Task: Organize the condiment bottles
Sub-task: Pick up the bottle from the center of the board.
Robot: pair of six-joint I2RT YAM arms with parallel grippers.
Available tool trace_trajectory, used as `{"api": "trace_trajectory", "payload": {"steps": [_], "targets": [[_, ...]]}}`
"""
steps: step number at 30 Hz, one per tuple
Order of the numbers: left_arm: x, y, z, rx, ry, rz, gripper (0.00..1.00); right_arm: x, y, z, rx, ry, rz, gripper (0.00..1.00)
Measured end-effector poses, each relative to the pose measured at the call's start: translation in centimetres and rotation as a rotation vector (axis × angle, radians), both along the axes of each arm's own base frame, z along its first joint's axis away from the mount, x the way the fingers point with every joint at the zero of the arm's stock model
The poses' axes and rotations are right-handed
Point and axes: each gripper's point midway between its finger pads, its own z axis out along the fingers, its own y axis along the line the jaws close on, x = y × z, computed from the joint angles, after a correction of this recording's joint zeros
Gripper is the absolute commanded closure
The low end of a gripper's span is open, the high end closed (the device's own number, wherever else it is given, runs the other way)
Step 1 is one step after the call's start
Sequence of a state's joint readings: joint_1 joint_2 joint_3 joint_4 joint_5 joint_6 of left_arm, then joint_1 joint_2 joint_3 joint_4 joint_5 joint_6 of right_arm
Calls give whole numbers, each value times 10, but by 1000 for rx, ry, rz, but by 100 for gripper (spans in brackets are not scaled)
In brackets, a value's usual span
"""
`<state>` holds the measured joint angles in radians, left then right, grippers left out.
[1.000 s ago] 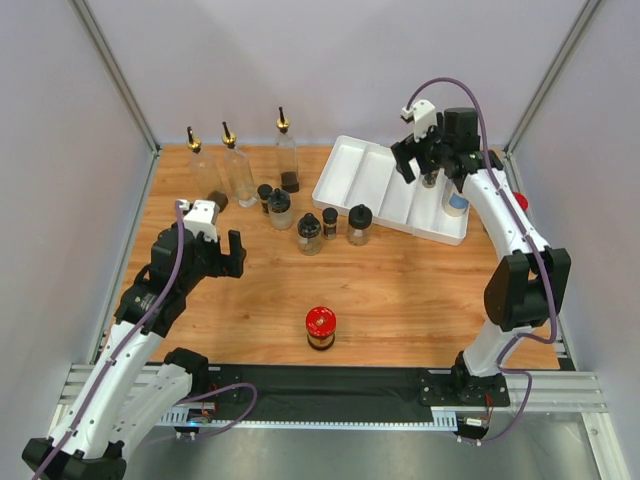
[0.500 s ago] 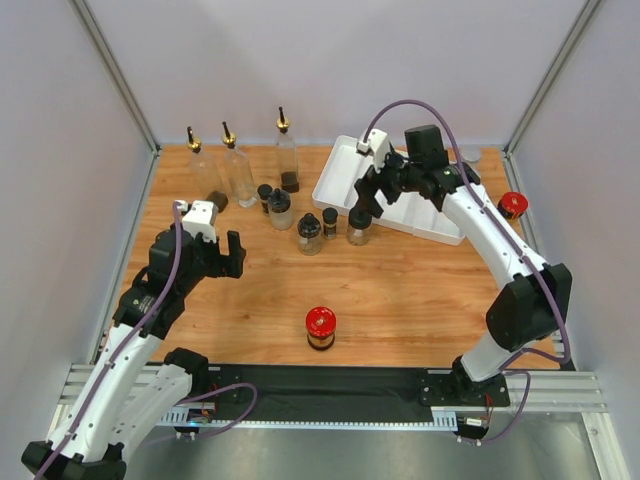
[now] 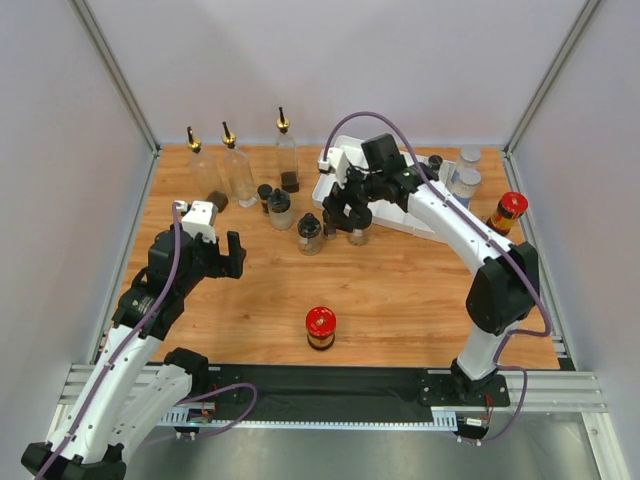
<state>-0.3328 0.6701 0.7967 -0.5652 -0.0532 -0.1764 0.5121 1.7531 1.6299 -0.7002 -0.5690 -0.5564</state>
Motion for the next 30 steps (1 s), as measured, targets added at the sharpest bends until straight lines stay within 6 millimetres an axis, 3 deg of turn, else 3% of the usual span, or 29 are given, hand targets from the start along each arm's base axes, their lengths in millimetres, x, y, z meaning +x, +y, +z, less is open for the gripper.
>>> {"api": "trace_trajectory", "payload": {"steps": [8, 19, 30], "targets": [[0, 0, 0, -1, -1, -1, 0, 24, 19, -20, -77, -22, -12, 4], [0, -1, 0, -2, 0, -4, 0, 35, 10, -72, -200, -45, 156, 5], [-1, -2, 0, -5, 3, -13, 0, 56, 5, -82, -176, -104, 250, 6]]}}
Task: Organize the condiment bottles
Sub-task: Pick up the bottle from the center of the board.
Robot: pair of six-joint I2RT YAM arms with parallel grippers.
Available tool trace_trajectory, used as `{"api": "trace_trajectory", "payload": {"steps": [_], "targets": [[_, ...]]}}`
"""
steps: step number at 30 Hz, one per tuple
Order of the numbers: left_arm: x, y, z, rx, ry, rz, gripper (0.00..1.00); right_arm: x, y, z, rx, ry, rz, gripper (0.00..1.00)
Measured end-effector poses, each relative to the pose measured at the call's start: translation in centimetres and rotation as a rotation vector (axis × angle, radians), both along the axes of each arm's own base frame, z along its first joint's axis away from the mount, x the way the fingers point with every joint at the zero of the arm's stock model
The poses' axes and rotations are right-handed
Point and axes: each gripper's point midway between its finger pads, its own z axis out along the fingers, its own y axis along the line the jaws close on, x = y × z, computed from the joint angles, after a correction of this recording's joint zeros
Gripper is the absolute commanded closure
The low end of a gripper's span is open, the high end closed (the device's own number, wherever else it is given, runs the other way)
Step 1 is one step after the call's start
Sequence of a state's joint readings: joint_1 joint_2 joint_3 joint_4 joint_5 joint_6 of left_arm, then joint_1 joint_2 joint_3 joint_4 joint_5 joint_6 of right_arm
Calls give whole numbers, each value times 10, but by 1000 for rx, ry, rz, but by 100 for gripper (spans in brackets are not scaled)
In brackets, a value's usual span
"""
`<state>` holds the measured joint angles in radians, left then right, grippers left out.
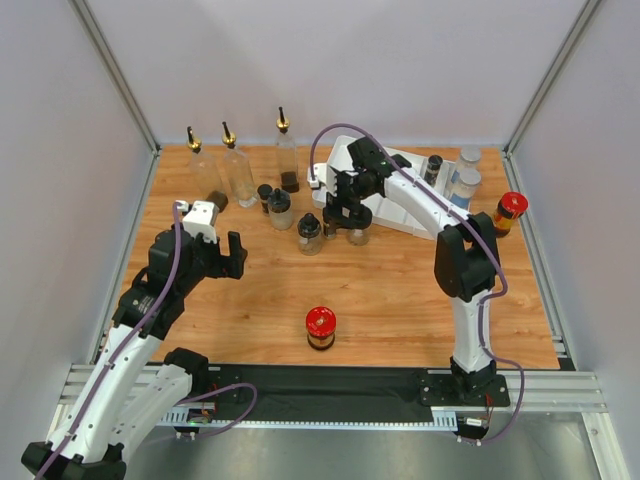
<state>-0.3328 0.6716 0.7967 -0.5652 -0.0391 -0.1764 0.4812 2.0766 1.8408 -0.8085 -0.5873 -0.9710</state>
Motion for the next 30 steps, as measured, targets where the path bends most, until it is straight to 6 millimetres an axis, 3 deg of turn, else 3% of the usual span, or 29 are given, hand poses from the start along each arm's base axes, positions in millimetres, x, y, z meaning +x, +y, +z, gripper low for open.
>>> {"api": "trace_trajectory", "payload": {"steps": [13, 30], "targets": [[0, -1, -1, -1, 5, -5, 0, 6, 9, -17, 0, 38, 42, 16], [0, -1, -1, -1, 4, -5, 0, -1, 6, -23, -16, 58, 64, 53]]}}
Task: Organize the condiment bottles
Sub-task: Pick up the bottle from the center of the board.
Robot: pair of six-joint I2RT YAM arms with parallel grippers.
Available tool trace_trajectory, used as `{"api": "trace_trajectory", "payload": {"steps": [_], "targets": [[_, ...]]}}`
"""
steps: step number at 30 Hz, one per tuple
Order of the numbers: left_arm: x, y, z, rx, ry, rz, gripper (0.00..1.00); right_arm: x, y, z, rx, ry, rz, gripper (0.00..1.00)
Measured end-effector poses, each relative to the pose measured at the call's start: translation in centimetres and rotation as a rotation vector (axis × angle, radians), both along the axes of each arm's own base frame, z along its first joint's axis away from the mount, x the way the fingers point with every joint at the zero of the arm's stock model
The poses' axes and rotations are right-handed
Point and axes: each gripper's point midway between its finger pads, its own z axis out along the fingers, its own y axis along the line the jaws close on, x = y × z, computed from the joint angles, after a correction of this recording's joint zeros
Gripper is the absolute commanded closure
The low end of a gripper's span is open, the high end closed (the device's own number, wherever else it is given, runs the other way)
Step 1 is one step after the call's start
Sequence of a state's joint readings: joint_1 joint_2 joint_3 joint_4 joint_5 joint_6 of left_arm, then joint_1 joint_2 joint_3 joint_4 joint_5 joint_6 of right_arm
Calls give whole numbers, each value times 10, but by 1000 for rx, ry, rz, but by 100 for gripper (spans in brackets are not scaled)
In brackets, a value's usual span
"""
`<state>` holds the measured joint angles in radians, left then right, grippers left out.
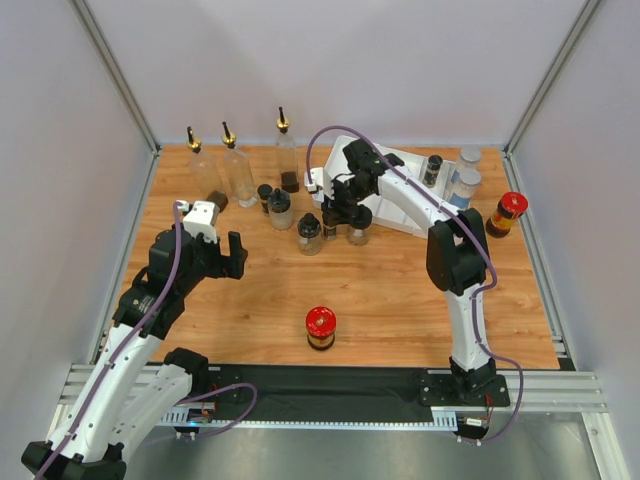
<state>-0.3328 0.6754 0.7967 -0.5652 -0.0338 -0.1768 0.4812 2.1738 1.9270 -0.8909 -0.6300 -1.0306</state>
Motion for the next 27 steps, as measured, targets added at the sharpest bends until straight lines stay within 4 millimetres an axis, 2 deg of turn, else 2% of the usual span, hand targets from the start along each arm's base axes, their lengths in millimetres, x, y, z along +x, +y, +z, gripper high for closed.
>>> {"api": "trace_trajectory", "payload": {"steps": [4, 7, 15, 18, 27], "targets": [[0, 0, 0, 0, 0, 0, 0, 0, 0, 0, 0, 2, 0, 67], [0, 0, 0, 0, 0, 0, 0, 0, 0, 0, 0, 1, 1, 74], [0, 0, 0, 0, 0, 0, 0, 2, 1, 8, 17, -14, -21, 81], [0, 0, 0, 0, 0, 0, 0, 4, 3, 24, 40, -38, -40, 82], [0, 0, 0, 0, 0, 0, 0, 12, 0, 95, 132, -152, -129, 83]]}}
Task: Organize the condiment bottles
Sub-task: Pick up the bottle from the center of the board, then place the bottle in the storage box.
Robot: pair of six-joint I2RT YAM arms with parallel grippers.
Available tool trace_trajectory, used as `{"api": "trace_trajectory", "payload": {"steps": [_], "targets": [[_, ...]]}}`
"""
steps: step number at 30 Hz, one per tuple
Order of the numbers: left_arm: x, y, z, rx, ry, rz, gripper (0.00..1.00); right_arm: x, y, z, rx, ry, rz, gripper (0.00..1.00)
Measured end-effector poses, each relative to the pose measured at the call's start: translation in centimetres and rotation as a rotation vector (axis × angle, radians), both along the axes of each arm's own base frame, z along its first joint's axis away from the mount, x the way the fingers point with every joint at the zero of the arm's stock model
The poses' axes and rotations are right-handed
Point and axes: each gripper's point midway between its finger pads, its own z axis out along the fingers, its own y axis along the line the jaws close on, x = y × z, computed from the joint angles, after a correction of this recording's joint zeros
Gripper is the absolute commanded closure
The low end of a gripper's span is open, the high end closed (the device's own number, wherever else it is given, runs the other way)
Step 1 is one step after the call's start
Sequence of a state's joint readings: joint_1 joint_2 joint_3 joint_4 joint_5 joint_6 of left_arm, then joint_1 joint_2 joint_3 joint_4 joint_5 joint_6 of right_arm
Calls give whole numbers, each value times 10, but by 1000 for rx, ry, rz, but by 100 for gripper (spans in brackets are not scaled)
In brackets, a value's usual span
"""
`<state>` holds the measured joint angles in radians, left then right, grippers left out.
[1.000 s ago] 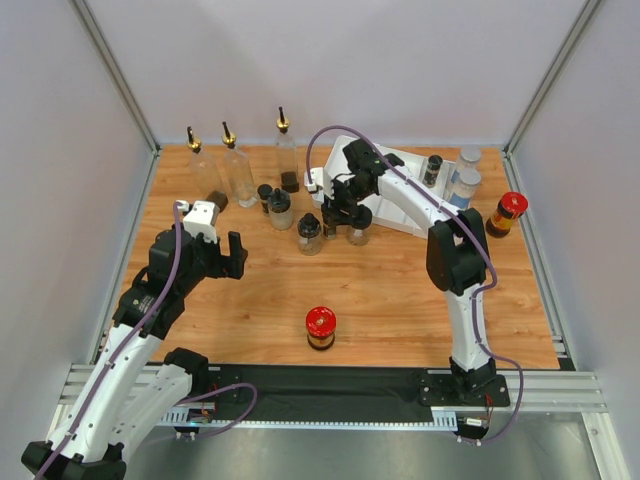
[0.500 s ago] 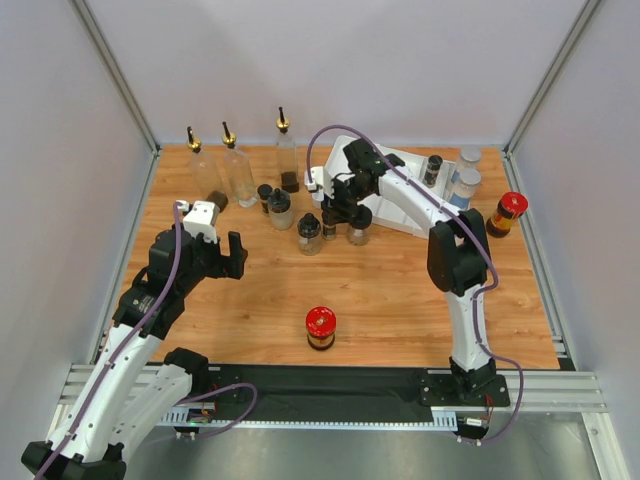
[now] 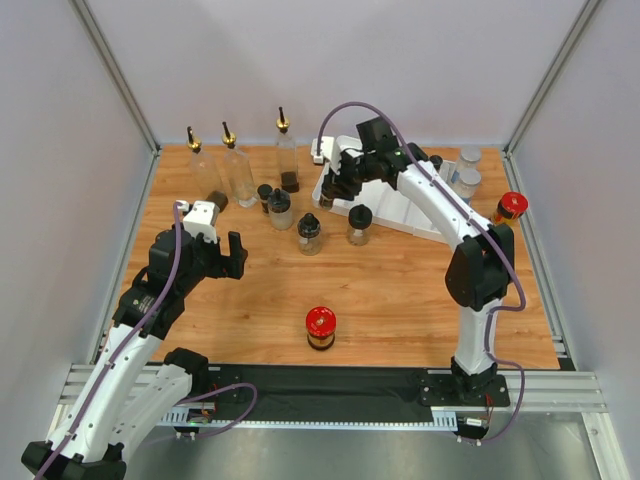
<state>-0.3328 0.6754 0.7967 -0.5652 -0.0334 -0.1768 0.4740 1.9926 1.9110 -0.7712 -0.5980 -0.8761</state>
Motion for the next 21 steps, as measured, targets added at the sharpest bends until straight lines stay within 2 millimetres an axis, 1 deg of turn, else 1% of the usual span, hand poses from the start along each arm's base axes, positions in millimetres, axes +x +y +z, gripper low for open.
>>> {"api": "trace_trajectory", "payload": {"steps": [3, 6, 9, 13, 15, 16, 18, 21], "targets": [[0, 0, 0, 0, 0, 0, 0, 6, -8, 17, 28, -16, -52, 83], [0, 0, 0, -1, 0, -2, 0, 15, -24, 29, 49, -18, -118, 83], [0, -1, 0, -2, 1, -4, 0, 30, -50, 40, 69, -24, -209, 83], [0, -1, 0, -3, 1, -6, 0, 52, -92, 51, 89, -39, -343, 84], [0, -1, 0, -3, 1, -6, 0, 60, -116, 51, 94, -41, -409, 84], [0, -1, 0, -3, 1, -7, 0, 62, -125, 50, 93, -38, -433, 84], [0, -1, 0, -3, 1, -7, 0, 67, -148, 43, 86, -26, -498, 84], [0, -1, 0, -3, 1, -7, 0, 76, -177, 34, 73, -19, -577, 84]]}}
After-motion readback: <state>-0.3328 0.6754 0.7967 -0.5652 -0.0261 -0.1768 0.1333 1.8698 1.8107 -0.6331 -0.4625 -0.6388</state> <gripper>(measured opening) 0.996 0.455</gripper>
